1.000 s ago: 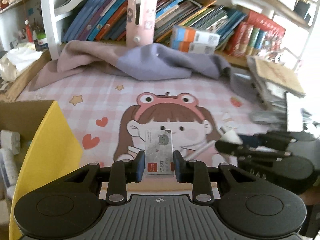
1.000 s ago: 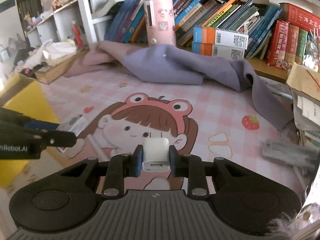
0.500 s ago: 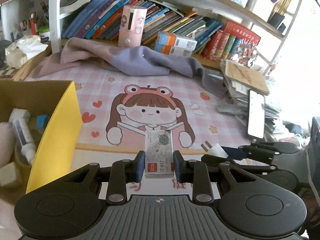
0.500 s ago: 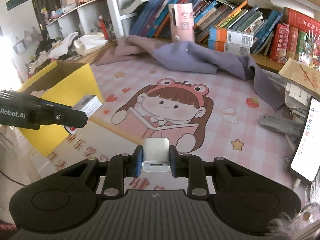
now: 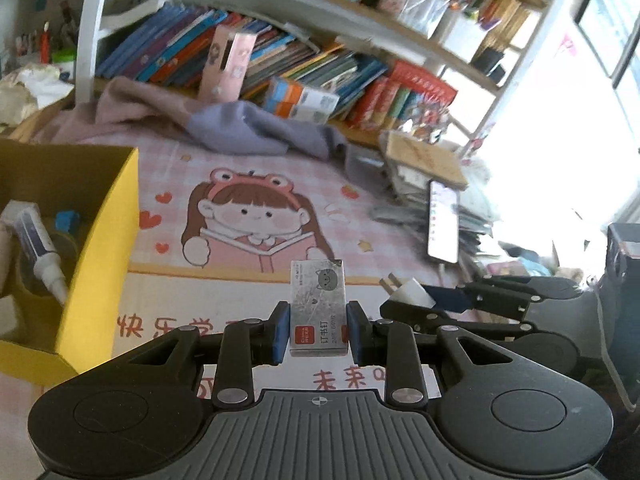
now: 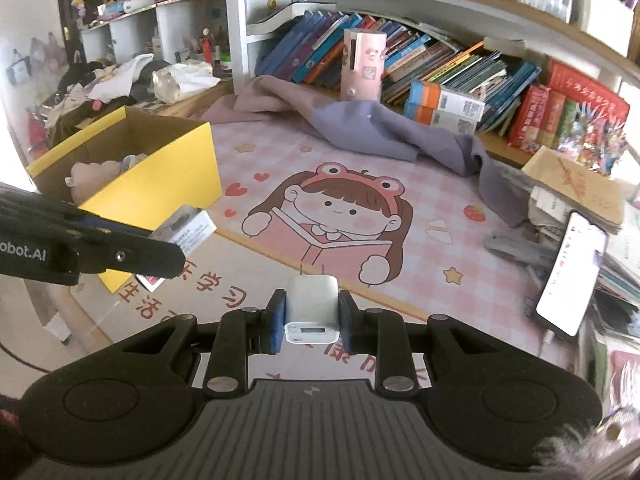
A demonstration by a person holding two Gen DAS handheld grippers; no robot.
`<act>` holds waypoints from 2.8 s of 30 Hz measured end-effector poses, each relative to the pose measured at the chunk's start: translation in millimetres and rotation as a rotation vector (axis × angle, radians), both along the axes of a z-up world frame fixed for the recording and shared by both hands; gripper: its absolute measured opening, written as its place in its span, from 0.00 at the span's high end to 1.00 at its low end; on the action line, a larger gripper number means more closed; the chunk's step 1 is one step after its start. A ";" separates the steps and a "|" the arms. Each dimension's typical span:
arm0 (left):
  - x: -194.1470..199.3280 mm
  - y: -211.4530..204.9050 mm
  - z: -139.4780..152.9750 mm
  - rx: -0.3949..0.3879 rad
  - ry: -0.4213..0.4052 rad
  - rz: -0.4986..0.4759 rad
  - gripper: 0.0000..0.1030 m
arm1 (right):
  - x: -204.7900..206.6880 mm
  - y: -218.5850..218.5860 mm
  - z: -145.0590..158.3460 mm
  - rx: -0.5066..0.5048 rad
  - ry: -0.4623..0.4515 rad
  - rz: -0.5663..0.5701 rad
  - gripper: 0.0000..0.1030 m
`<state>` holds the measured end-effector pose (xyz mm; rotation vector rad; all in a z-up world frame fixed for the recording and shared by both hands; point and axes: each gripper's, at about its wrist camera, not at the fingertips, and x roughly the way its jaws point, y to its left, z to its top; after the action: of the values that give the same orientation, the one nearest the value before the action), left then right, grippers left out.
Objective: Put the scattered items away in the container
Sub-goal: 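Carry the small white box in left tool while right tool carries the plug to the yellow box, then open left tool to drop the white box in while right tool releases the plug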
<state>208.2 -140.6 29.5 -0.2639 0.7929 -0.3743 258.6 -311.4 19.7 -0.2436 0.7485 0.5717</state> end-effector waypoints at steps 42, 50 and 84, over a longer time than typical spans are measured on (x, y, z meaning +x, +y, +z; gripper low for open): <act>-166.0 202.9 -3.0 -0.124 -0.044 0.149 0.73 | -198.0 187.2 31.2 -0.047 -0.096 0.136 0.76; -135.4 210.5 3.5 -0.076 -0.095 0.168 0.73 | -167.1 197.8 37.2 -0.017 -0.116 0.149 0.76; 91.6 227.2 -40.1 0.345 0.006 0.192 0.73 | 134.7 329.6 -21.8 0.082 0.283 0.147 0.76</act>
<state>299.8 86.6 -10.7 -0.0166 0.8162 -0.0522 393.3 18.2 -2.1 -0.1439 0.9833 0.7851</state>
